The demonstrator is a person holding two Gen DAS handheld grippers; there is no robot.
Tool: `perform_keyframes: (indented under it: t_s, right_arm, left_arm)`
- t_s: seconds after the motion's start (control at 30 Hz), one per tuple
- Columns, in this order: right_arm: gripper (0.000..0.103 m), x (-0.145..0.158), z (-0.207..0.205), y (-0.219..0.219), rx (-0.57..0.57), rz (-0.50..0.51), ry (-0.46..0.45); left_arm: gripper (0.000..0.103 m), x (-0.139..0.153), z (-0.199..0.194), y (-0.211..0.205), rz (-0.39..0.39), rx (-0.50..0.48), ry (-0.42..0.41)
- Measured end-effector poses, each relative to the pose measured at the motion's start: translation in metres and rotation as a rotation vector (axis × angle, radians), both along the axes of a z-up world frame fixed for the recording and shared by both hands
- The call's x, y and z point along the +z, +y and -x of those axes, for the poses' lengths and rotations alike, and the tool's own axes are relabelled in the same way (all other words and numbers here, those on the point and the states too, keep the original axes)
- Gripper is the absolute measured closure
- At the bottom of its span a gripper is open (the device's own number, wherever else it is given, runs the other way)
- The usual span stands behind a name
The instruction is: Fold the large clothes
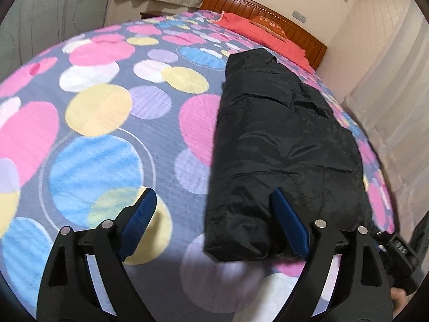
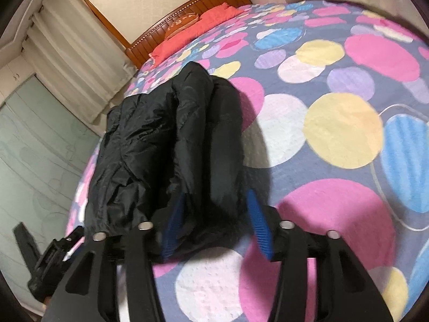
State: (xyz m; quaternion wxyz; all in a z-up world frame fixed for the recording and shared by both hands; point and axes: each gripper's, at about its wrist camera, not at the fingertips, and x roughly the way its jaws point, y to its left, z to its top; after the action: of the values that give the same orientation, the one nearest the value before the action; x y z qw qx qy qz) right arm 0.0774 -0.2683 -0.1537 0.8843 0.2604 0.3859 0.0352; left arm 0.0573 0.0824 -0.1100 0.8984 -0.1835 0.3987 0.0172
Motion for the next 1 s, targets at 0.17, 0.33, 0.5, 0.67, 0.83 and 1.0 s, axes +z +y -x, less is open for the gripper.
perform_keyframes:
  t_s: [0.17,0.33,0.5,0.67,0.83,1.0]
  right_arm:
    - [0.04,0.013,0.009,0.008,-0.018,0.127,-0.012]
    - [0.034,0.024,0.016,0.023,-0.003,0.257,-0.038]
    - [0.034,0.033,0.023,0.037,0.005,0.376,-0.058]
    - [0.031,0.044,0.029,0.045,0.002,0.422,-0.071]
    - [0.027,0.061,0.036,0.051,0.005,0.44,-0.107]
    - [0.027,0.077,0.046,0.062,0.018,0.468,-0.148]
  left_arm:
    - [0.013,0.009,0.008,-0.004,-0.073,0.013,-0.011]
    - [0.011,0.021,0.017,-0.013,-0.13,0.009,-0.035]
    - [0.01,0.027,0.023,-0.021,-0.174,0.013,-0.05]
    - [0.01,0.035,0.029,-0.029,-0.227,0.018,-0.054]
    - [0.009,0.055,0.039,-0.037,-0.246,0.015,-0.097]
    - [0.005,0.073,0.049,-0.045,-0.254,0.004,-0.14]
